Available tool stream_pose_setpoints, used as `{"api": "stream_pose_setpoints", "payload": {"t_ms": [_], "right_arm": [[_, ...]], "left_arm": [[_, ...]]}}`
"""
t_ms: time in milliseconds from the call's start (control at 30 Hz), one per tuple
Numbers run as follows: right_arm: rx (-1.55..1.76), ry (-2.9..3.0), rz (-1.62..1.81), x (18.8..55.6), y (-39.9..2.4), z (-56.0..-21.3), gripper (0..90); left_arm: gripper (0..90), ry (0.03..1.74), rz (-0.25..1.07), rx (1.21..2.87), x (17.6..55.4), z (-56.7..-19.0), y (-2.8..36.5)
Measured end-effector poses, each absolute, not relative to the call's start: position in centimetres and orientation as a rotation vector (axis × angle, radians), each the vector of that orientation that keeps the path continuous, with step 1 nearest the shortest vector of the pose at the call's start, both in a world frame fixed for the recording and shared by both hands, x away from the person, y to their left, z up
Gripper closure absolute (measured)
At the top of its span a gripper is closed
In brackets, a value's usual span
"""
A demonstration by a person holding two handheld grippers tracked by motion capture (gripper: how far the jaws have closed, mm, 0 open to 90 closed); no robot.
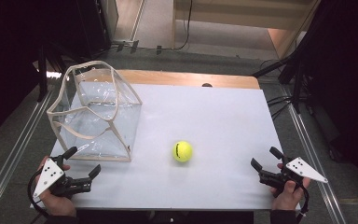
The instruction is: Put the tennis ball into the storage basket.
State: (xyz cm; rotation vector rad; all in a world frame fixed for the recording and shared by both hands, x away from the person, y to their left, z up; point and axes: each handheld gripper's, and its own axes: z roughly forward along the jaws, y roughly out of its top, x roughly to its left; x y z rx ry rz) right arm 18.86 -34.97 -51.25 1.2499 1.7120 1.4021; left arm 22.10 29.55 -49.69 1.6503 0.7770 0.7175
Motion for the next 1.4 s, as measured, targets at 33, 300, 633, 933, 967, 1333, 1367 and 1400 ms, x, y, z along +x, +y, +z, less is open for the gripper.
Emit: {"api": "stream_pose_setpoints", "payload": {"t_ms": [33, 300, 633, 933, 967, 1333, 1367, 1400], "right_arm": [[1.250, 1.712, 1.402, 18.9, -35.0, -51.2, 7.2], [1.220, 1.725, 1.435, 18.9, -34.4, -50.7, 7.2], [1.206, 1.825, 1.387, 19.3, -34.0, -49.5, 7.2], [1.176, 1.924, 1.308, 19.8, -32.5, -47.9, 7.2], [1.177, 1.935, 1.306, 19.9, -32.5, -47.6, 7.3], [1.102, 2.036, 1.268, 21.2, -31.1, -46.1, 7.3], [1.092, 2.049, 1.276, 21.5, -30.8, -46.0, 7.3], [1.092, 2.049, 1.276, 21.5, -30.8, -46.0, 7.3]], "left_arm": [[0.0, 0.777, 0.718, 1.650, 22.1, -49.7, 29.5], [0.0, 0.788, 0.725, 1.654, 22.1, -49.8, 29.5], [0.0, 0.790, 0.729, 1.659, 22.1, -49.9, 29.3], [0.0, 0.786, 0.734, 1.670, 22.0, -49.9, 29.3], [0.0, 0.785, 0.733, 1.670, 22.0, -49.9, 29.3], [0.0, 0.780, 0.728, 1.666, 22.0, -49.9, 29.3], [0.0, 0.781, 0.729, 1.668, 22.0, -49.9, 29.3], [0.0, 0.782, 0.728, 1.668, 22.0, -49.9, 29.3]]}}
